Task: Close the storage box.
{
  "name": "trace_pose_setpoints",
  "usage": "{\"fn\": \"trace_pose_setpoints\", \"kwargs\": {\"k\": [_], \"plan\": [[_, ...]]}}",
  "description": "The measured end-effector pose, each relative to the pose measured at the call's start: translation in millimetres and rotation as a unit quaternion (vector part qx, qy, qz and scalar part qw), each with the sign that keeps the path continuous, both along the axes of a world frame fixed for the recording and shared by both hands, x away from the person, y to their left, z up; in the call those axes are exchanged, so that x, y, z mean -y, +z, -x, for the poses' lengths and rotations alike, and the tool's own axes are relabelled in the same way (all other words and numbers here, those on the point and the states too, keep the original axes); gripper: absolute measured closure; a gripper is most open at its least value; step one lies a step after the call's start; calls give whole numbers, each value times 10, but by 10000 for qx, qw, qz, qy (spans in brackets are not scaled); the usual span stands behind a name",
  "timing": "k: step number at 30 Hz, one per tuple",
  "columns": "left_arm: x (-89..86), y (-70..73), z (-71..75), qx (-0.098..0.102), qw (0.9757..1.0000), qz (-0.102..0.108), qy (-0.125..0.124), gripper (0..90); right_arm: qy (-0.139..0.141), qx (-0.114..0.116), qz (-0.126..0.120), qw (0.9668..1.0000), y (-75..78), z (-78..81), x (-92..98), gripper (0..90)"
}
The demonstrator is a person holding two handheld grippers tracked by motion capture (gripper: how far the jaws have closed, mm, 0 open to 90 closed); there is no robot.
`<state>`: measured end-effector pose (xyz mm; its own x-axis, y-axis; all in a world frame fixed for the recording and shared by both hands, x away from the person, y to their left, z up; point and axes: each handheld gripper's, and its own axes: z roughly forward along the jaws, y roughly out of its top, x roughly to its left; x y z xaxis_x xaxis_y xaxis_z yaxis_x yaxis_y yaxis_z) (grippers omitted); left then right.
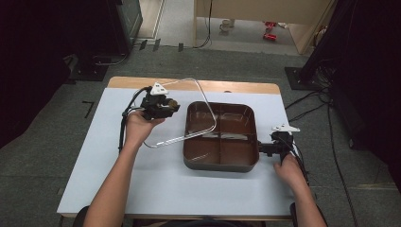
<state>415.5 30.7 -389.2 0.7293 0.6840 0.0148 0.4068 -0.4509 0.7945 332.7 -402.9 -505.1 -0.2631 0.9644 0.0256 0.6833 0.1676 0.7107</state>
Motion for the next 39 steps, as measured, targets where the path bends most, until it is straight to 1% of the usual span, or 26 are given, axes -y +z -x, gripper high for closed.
{"fn": "trace_pose_setpoints", "kwargs": {"k": [2,3,4,5,6,7,8,15,16,17,19,25,26,27,30,31,34,39], "plan": [[68,-37,11,-36,10000,9,-88,593,3,2,2,10000,0,0,1,31],[68,-37,11,-36,10000,9,-88,593,3,2,2,10000,0,0,1,31],[128,-67,22,-78,9998,25,-184,593,12,7,10,10000,0,-1,2,31],[128,-67,22,-78,9998,25,-184,593,14,8,11,10000,0,-1,3,31],[185,-88,38,-94,9996,52,-257,593,17,15,12,10000,-1,-2,3,31],[185,-88,38,-94,9996,52,-257,593,17,15,12,10000,-1,-2,3,31],[239,-101,57,-96,9994,63,-329,593,20,17,16,10000,-1,-2,4,31],[377,-103,115,-137,9983,157,-548,593,15,13,16,10000,-1,-2,3,31],[423,-108,130,-141,9979,170,-616,593,16,13,15,10000,-1,-2,3,31],[423,-108,130,-141,9979,170,-616,593,17,17,13,10000,-1,-2,3,31],[490,-117,161,-141,9972,174,-718,593,17,17,13,10000,-1,-2,3,31],[595,-141,197,-147,9961,163,-857,593,13,15,11,10000,-1,-2,2,31],[638,-151,208,-157,9956,179,-911,593,8,13,10,10000,0,-1,2,31],[638,-151,208,-157,9956,179,-911,593,8,13,10,10000,0,-1,2,31],[727,-164,232,-193,9940,194,-1059,593,13,13,11,10000,0,-2,3,31],[727,-164,232,-193,9940,194,-1059,593,13,13,11,10000,0,-2,3,31],[799,-158,254,-226,9923,151,-1209,593,12,12,13,10000,0,-2,3,31],[923,-178,273,-235,9901,153,-1378,593,5,-1,2,10000,0,-2,3,31]]}}
